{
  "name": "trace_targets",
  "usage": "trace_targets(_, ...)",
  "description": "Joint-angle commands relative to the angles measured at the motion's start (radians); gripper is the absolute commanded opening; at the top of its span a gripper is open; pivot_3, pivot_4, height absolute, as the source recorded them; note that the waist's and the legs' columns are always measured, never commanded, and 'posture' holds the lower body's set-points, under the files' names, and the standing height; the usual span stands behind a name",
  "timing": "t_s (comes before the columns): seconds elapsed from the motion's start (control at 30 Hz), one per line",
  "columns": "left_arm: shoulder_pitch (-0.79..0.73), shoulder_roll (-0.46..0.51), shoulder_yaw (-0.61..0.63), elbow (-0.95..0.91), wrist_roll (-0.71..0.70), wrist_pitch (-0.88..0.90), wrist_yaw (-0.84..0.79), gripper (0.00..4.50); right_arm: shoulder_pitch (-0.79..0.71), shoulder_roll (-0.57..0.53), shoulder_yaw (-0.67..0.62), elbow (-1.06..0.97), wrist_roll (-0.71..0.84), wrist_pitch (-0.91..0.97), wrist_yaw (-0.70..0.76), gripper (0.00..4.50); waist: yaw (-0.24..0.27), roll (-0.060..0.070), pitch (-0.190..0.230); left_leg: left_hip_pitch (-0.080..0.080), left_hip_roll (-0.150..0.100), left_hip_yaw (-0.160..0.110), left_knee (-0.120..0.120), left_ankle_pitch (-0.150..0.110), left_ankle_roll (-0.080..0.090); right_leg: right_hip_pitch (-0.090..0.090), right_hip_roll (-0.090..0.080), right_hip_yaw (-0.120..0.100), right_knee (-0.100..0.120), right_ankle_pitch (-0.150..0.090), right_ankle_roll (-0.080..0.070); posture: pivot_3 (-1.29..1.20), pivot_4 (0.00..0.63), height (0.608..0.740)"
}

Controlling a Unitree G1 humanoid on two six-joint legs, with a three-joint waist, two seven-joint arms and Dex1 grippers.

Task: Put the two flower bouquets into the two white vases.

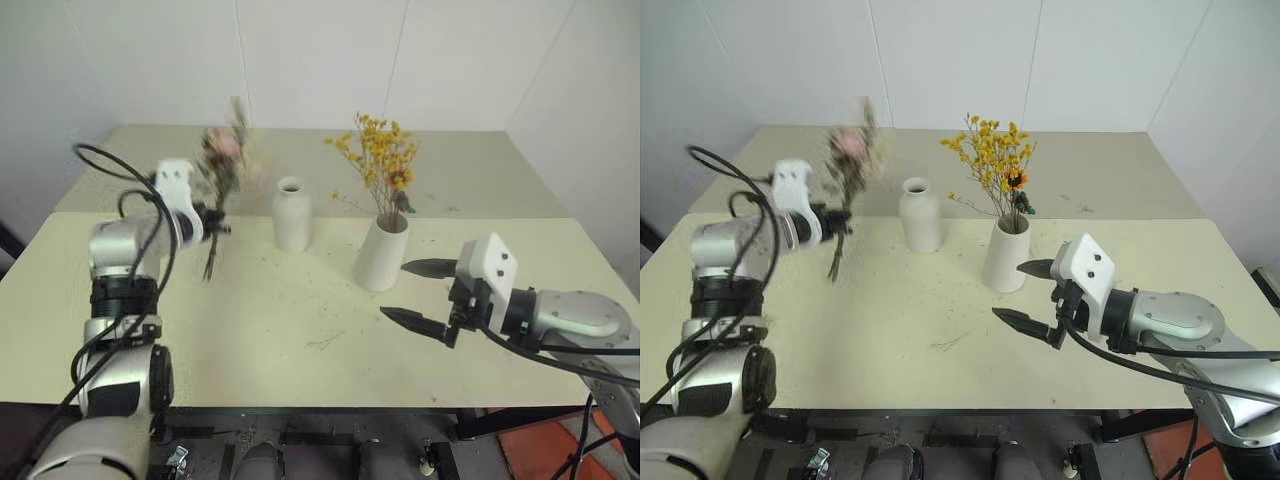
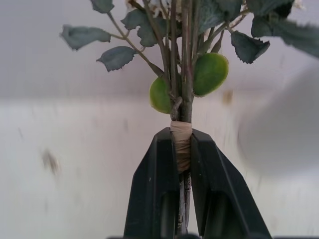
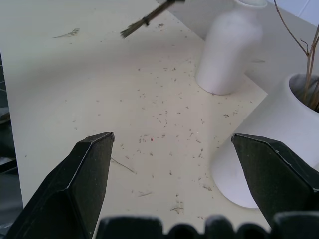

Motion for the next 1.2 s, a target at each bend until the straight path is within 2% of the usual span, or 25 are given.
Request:
trace_targets(0.03, -0.076, 0.008, -0.040, 0.129, 0.088, -0.289, 0.043, 0.12, 0.004, 0.014, -0.020, -0.024, -0.024, -0.019, -0.025, 4.50, 0.001, 0.000, 0.000, 0.001, -0.001, 0.000, 0.000, 0.000, 0.000, 0.001, -0.001, 0.000, 0.000, 0.000, 0.000, 0.00, 0.150, 0.740)
trace_targets(0.1, -0.151, -0.019, -0.022, 0.281, 0.100, -0.490, 0.080, 0.12, 0.008, 0.024, -0.004, -0.023, -0.043, -0.028, -0.030, 4.50, 0.005, 0.000, 0.000, 0.001, -0.002, 0.000, 0.000, 0.000, 0.000, 0.001, -0.001, 0.000, 0.000, 0.000, 0.000, 0.00, 0.150, 0.740)
trace_targets(0.17, -0.246, -0.043, 0.020, 0.425, 0.070, -0.604, 0.098, 0.12, 0.009, 0.035, 0.007, -0.023, -0.060, -0.037, -0.032, 4.50, 0.008, -0.001, 0.000, 0.001, -0.002, 0.000, 0.000, 0.000, 0.000, 0.001, -0.002, 0.000, 0.000, 0.001, 0.001, 0.00, 0.150, 0.740)
trace_targets(0.23, -0.311, -0.070, 0.089, 0.522, -0.019, -0.733, -0.017, 0.12, 0.013, 0.047, 0.010, -0.022, -0.074, -0.044, -0.036, 4.50, 0.011, -0.002, 0.000, -0.001, -0.003, 0.000, 0.001, 0.000, 0.000, 0.001, -0.002, -0.001, -0.001, 0.001, 0.002, 0.00, 0.150, 0.740)
trace_targets(0.3, -0.353, -0.104, 0.211, 0.597, -0.163, -0.841, -0.188, 0.12, 0.023, 0.056, 0.010, -0.023, -0.087, -0.050, -0.036, 4.50, 0.012, -0.002, 0.000, -0.003, -0.003, 0.000, 0.000, 0.000, 0.000, 0.000, -0.003, -0.002, -0.003, 0.001, 0.002, 0.00, 0.150, 0.740)
trace_targets(0.43, -0.423, -0.121, 0.447, 0.722, -0.436, -0.747, -0.423, 0.12, 0.042, 0.075, 0.009, -0.043, -0.099, -0.051, -0.048, 4.50, 0.004, -0.002, 0.000, -0.004, -0.004, 0.000, 0.000, 0.000, 0.000, 0.001, -0.004, -0.002, -0.003, 0.002, 0.003, 0.00, 0.150, 0.740)
trace_targets(0.63, -0.416, -0.139, 0.481, 0.815, -0.476, -0.718, -0.623, 0.12, 0.088, 0.102, -0.007, -0.085, -0.110, -0.050, -0.080, 4.50, -0.006, -0.002, 0.001, -0.002, -0.005, -0.001, 0.001, 0.001, 0.000, 0.002, -0.004, -0.002, -0.002, 0.001, 0.004, 0.00, 0.150, 0.740)
trace_targets(1.2, -0.356, -0.217, 0.380, 0.884, -0.299, -0.862, -0.496, 0.12, 0.125, 0.131, -0.014, -0.128, -0.132, -0.053, -0.125, 4.50, -0.008, -0.002, 0.001, -0.002, -0.005, -0.002, 0.001, 0.001, -0.001, 0.001, -0.004, -0.002, -0.002, 0.001, 0.004, 0.00, 0.150, 0.740)
